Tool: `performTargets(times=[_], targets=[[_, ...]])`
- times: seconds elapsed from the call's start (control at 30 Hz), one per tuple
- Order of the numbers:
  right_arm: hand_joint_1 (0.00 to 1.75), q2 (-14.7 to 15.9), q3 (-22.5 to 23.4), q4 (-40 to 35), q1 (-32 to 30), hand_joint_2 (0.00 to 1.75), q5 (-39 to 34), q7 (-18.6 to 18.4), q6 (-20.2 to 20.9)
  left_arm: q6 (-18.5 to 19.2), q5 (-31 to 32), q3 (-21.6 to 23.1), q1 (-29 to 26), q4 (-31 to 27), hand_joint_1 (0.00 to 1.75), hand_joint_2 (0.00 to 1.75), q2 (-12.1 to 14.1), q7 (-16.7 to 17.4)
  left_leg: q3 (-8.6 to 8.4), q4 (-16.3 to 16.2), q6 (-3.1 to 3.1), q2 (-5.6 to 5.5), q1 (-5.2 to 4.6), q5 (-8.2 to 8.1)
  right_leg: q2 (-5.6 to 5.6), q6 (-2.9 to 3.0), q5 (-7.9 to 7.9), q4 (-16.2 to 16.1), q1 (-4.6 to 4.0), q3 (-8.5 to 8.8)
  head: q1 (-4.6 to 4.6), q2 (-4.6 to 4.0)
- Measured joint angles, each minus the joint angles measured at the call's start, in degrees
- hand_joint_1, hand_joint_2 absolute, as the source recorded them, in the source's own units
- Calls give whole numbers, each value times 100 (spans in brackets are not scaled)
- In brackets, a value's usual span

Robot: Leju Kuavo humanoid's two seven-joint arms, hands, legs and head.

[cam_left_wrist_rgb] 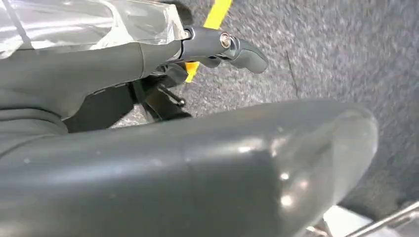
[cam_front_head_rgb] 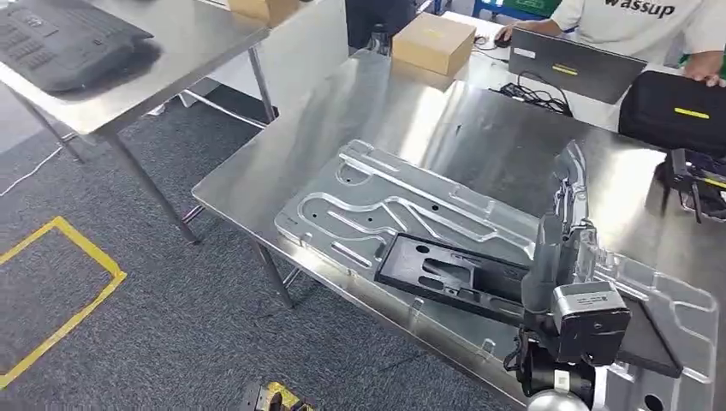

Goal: Take the parts from the cabinet and place them on the table.

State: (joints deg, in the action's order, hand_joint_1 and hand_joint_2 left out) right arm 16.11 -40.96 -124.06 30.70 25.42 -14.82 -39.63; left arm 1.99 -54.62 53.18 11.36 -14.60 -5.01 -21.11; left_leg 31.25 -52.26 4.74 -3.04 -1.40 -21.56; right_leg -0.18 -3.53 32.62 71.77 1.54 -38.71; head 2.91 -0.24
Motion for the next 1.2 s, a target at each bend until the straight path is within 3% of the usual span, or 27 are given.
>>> performTargets(times=[0.07, 0.1, 0.13, 0.23, 0.27, 0.3, 0.33, 0.4, 0.47, 0.5, 0.53, 0.57, 0.6, 0.63, 0.77, 0.8, 0.83, 0.87, 0.9, 0.93, 0.97, 1.0, 1.03, 1.07, 1.1, 1.13, 1.2], targets=[[0, -31, -90, 17, 43, 0, 24, 2, 2, -15, -6, -13, 0, 0, 0, 0, 0, 0, 2, -82, -41, -160, 25, -38, 97, -29, -587, -1057, 33, 507, 0, 0], [0, -33, -129, 31, 60, 0, 37, 13, 4, -31, -6, -22, -1, 0, 0, 0, 2, -2, 40, -157, -84, -215, 29, -84, 342, -44, -682, -1507, 75, 698, 0, 0], [0, -46, -187, 52, 118, 0, 53, 20, 11, -48, -28, -37, 18, 0, 0, 0, 11, -5, 120, -244, -115, -256, -11, -115, 410, -9, -615, -1544, 66, 715, -2, -2], [0, -118, -332, 92, 213, 0, 101, 26, 107, -85, -46, -42, -11, 0, 0, 0, 20, -22, 189, -241, -159, -391, 36, -83, 230, 79, -633, -1516, 10, 674, 2, 0], [0, -142, -385, 116, 267, 0, 107, 24, 129, -96, -63, -50, -23, 2, 0, 0, 42, -24, 212, -270, -172, -423, 40, -101, 153, 111, -651, -1527, 70, 679, 2, 0], [0, -160, -422, 122, 325, 0, 116, 9, 157, -98, -81, -61, -41, 0, 0, 0, 50, -26, 259, -370, -217, -158, 6, -165, 111, 131, -650, -1537, 61, 698, 4, 0], [0, -190, -459, 138, 357, 0, 116, -4, 184, -98, -90, -79, -36, 0, 0, 0, 48, -26, 420, -698, -284, 66, 17, -340, 40, 160, -638, -1537, 63, 704, 9, 0], [0, -212, -522, 166, 415, 0, 100, -22, 219, -103, -105, -101, -18, 0, 0, 0, 52, -26, 943, -1705, -370, 218, 90, -738, -84, 176, -622, -1536, 59, 705, 9, 0], [0, -223, -575, 214, 447, 0, 76, -53, 245, -105, -114, -124, -25, 0, 0, 0, 52, -26, 1300, -2306, -404, 247, 142, -851, -206, 186, -602, -1536, 61, 713, 9, 0], [0, -234, -610, 249, 475, 0, 24, -61, 247, -105, -127, -133, -30, 0, 0, 0, 52, -26, 1281, -2162, -408, 259, 164, -697, -286, 180, -585, -1536, 62, 729, 9, 0], [0, -258, -656, 295, 525, 0, -26, -57, 249, -107, -136, -144, -34, 0, 0, 0, 52, -28, 1095, -1756, -398, 281, 167, -461, -345, 167, -567, -1537, 62, 755, 9, 0], [0, -280, -695, 341, 568, 0, -83, -33, 247, -112, -146, -153, -34, 0, 0, 0, 52, -33, 777, -1131, -369, 337, 166, -174, -409, 149, -546, -1539, 63, 789, 11, 0], [0, -293, -719, 374, 598, 0, -129, 0, 243, -114, -162, -164, -29, 0, 0, 0, 52, -46, 453, -516, -324, 574, 135, 62, -468, 134, -524, -1546, 61, 828, 9, 0], [0, -319, -739, 395, 620, 0, -157, 33, 240, -114, -166, -175, -6, 0, 0, 0, 52, -59, 350, -253, -308, 845, 46, -8, -518, 99, -500, -1548, 35, 851, 11, 0], [0, -393, -835, 509, 705, 0, -210, 81, 227, -131, -201, -181, -1, 0, 0, 0, 50, -79, 366, -242, -205, 515, -1, 16, -780, -16, -463, -1633, 3, 933, 9, 0], [0, -396, -839, 529, 711, 0, -219, 94, 229, -149, -210, -184, -34, 0, 0, 0, 50, -79, 294, -170, -156, 436, 95, 62, -660, -51, -397, -1588, 47, 942, 0, 0], [0, -400, -857, 549, 721, 0, -223, 123, 243, -160, -219, -186, -38, 0, 0, 0, 57, -87, 275, -152, -139, 362, 73, 60, -331, -42, -269, -1371, 45, 874, 4, 0], [0, -409, -878, 555, 732, 0, -227, 162, 243, -181, -225, -190, -32, 0, 0, 0, 63, -83, 274, -159, -80, 304, 70, 54, -137, -15, -72, -967, 33, 673, -2, -2], [0, -413, -892, 566, 725, 0, -258, 175, 243, -186, -227, -190, -29, 0, 0, 0, 61, -79, 267, -158, -67, 222, 61, 52, -27, -3, 163, -423, 29, 381, 2, 0], [0, -413, -907, 592, 721, 0, -278, 195, 243, -203, -232, -192, -31, 0, 0, 0, 61, -74, 267, -162, -57, 131, 54, 46, 5, -1, 313, 23, -4, 123, 0, 0], [0, -413, -924, 616, 717, 0, -282, 227, 243, -227, -245, -197, -43, 0, 0, 0, 61, -59, 266, -170, -52, 38, 44, 43, 12, 1, 337, 291, -24, -62, 0, -2], [0, -413, -938, 642, 711, 0, -304, 256, 243, -247, -245, -210, -66, 0, 0, 0, 65, -35, 254, -172, -51, -67, 39, 40, 13, 6, 212, 265, -29, -112, 2, 0], [0, -413, -948, 660, 705, 0, -330, 280, 243, -275, -247, -229, -91, 2, 0, 0, 74, -7, 236, -177, -54, -169, 37, 34, 18, 18, -40, -37, -29, -24, 0, 0], [0, -413, -964, 671, 706, 0, -337, 302, 243, -295, -260, -234, -108, 2, 0, 0, 79, -7, 226, -191, -60, -238, 38, 27, 33, 21, -278, -410, -25, 118, 2, 0], [0, -413, -979, 686, 707, 0, -348, 335, 245, -317, -269, -240, -120, 2, 0, 0, 85, -2, 222, -233, -87, -347, 50, -1, 171, 14, -640, -1073, 4, 389, 0, 0], [0, -415, -990, 699, 701, 0, -382, 358, 247, -345, -293, -249, -127, 2, 0, 0, 90, 13, 243, -271, -120, -408, 54, -29, 411, 11, -693, -1422, 42, 523, 0, 0], [0, -459, -1010, 717, 703, 0, -407, 404, 267, -374, -313, -280, -139, 2, 0, 0, 107, 31, 304, -316, -156, -515, 28, -51, 338, 79, -673, -1443, 14, 524, 0, 0]])
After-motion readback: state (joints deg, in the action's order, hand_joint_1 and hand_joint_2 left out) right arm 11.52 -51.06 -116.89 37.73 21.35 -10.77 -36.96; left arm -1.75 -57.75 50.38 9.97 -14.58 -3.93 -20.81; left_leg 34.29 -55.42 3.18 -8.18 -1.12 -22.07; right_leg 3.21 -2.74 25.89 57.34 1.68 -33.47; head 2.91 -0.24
